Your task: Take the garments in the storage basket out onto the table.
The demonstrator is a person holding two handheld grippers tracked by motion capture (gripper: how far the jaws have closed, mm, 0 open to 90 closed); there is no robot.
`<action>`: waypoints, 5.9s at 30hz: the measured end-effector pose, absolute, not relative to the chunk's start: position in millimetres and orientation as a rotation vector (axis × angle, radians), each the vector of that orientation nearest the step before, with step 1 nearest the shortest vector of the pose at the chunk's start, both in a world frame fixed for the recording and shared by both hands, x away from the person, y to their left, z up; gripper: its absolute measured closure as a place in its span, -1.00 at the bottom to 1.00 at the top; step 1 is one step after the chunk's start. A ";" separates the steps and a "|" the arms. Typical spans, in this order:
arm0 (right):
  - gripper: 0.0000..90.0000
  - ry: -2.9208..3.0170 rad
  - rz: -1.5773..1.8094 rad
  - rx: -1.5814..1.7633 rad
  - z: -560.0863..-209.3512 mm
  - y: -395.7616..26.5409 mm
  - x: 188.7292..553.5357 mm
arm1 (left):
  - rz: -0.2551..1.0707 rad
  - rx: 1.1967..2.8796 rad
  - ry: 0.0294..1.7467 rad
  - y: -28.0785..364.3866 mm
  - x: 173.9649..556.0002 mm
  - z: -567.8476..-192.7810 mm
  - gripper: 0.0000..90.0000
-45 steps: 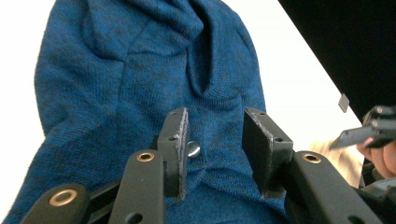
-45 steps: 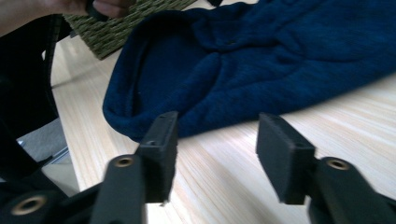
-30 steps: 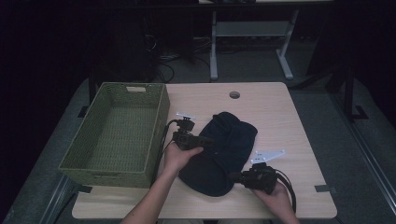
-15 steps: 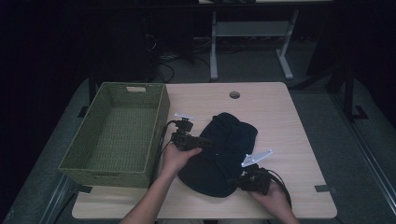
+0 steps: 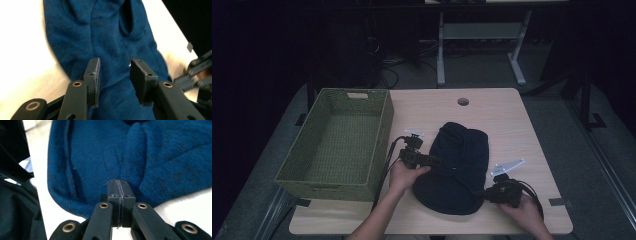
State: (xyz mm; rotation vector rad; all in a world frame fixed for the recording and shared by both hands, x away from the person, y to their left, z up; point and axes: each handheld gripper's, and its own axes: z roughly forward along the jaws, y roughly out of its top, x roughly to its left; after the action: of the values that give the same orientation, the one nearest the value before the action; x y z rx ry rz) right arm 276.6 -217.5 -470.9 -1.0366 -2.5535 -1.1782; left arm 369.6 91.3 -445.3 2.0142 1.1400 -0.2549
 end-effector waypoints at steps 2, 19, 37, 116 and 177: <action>0.98 -2.553 -1.177 -1.058 -470.7 -224.8 277.7 | -0.261 2.031 1.140 89.5 367.3 -451.2 0.29; 0.97 -2.518 -1.205 -1.131 -473.3 -248.0 284.1 | -0.250 2.068 1.080 104.0 322.4 -464.1 0.37; 0.91 -2.510 -1.223 -1.125 -463.8 -233.4 298.6 | -0.153 2.028 1.068 98.0 336.4 -459.0 0.69; 0.87 -2.449 -1.129 -1.195 -464.2 -192.9 361.9 | -0.150 2.017 1.096 89.2 355.2 -465.1 0.59; 0.77 -2.431 -1.143 -1.336 -465.5 -173.2 400.6 | -0.089 1.879 1.169 106.3 371.0 -465.1 0.53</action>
State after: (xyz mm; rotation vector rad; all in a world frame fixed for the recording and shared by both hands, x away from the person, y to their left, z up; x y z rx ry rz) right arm 400.6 -173.2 -465.5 -1.3358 -2.4312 -1.1431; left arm 371.0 106.3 -465.1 1.8790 1.1693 -0.0891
